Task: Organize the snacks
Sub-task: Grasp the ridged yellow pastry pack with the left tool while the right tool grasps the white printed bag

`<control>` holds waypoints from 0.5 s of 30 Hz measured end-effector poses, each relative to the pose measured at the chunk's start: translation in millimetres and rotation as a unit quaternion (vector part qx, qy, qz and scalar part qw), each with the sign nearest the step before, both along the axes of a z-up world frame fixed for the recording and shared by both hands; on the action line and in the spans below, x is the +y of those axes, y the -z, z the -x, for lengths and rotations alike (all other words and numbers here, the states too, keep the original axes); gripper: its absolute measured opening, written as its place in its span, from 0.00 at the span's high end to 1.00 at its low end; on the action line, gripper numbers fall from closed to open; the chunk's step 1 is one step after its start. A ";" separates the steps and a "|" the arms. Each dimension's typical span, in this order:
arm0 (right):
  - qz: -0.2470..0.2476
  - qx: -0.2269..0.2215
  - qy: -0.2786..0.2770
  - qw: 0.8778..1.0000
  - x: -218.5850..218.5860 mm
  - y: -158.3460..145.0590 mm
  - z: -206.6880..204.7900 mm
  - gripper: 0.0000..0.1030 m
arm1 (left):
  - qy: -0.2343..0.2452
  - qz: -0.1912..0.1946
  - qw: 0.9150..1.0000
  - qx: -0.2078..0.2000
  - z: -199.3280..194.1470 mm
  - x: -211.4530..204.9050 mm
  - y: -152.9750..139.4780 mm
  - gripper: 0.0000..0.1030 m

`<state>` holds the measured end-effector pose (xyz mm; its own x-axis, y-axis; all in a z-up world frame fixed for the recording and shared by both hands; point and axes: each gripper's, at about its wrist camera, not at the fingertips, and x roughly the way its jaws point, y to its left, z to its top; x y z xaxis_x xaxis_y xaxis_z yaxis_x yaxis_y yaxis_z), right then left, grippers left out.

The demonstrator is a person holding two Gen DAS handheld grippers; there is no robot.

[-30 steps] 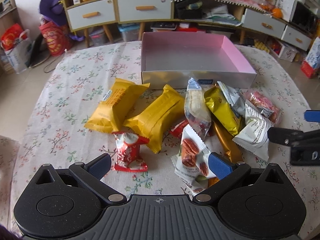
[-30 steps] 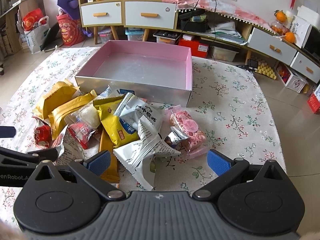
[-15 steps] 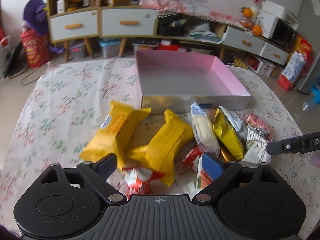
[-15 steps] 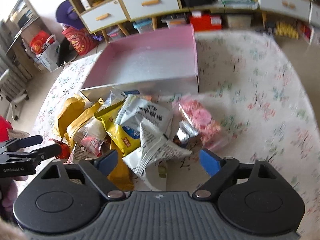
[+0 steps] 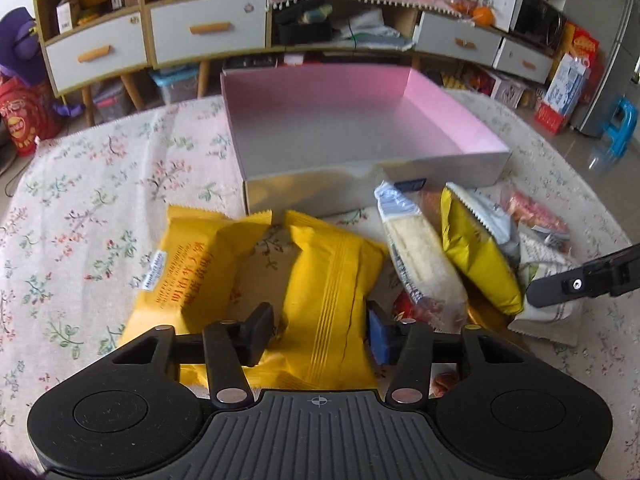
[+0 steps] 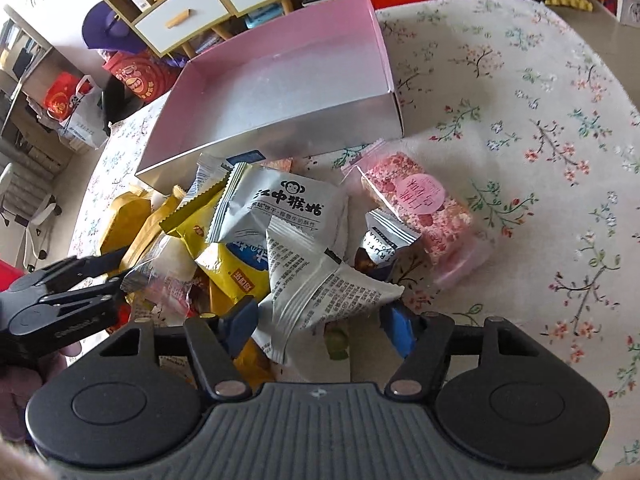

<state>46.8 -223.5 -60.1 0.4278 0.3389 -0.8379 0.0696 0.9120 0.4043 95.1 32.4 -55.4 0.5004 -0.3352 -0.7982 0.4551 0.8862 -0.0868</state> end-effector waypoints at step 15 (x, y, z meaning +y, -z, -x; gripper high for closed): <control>-0.013 -0.020 0.015 1.000 -9.0 -2.7 0.8 0.58 | -0.037 -0.010 0.999 0.000 -0.1 -7.2 -0.9 0.65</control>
<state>46.0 -232.5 -57.4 0.4716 0.3471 -0.8106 0.0788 0.8990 0.4308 95.1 25.2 -54.4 0.5231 -0.2819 -0.8043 0.3883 0.9189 -0.0695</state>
